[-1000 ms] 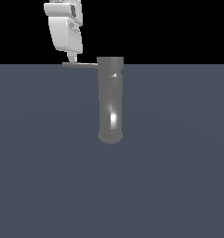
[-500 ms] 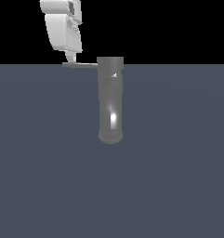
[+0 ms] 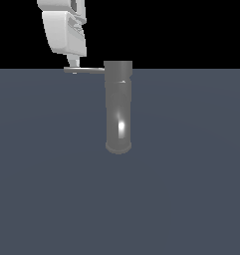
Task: Turn on the faucet by rotating a designated handle.
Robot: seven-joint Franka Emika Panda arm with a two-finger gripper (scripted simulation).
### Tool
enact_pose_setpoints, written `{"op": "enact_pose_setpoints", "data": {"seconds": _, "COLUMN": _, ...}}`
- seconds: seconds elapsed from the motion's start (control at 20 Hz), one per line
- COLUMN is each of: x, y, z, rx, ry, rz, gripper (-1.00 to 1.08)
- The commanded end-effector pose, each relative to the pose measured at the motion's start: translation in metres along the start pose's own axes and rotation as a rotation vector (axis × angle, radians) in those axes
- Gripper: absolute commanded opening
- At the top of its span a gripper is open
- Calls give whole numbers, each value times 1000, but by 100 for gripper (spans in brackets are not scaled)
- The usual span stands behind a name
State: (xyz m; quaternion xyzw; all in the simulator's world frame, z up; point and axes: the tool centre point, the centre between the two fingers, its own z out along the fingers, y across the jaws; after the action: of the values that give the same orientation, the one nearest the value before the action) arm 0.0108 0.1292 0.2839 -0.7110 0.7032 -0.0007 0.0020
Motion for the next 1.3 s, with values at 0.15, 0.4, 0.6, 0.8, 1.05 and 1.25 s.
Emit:
{"op": "enact_pose_setpoints", "data": {"seconds": 0.15, "x": 2, "y": 17, "z": 0, "rx": -4, "ry": 2, "rz": 2, "gripper": -100}}
{"op": "enact_pose_setpoints", "data": {"seconds": 0.4, "x": 3, "y": 31, "z": 0, "rx": -4, "ry": 2, "rz": 2, "gripper": -100}}
{"op": "enact_pose_setpoints", "data": {"seconds": 0.6, "x": 4, "y": 43, "z": 0, "rx": -4, "ry": 2, "rz": 2, "gripper": -100}}
{"op": "enact_pose_setpoints", "data": {"seconds": 0.8, "x": 5, "y": 54, "z": 0, "rx": -4, "ry": 2, "rz": 2, "gripper": -100}}
{"op": "enact_pose_setpoints", "data": {"seconds": 1.05, "x": 11, "y": 58, "z": 0, "rx": 0, "ry": 2, "rz": 4, "gripper": -100}}
{"op": "enact_pose_setpoints", "data": {"seconds": 1.25, "x": 22, "y": 68, "z": 0, "rx": -1, "ry": 2, "rz": 4, "gripper": -100}}
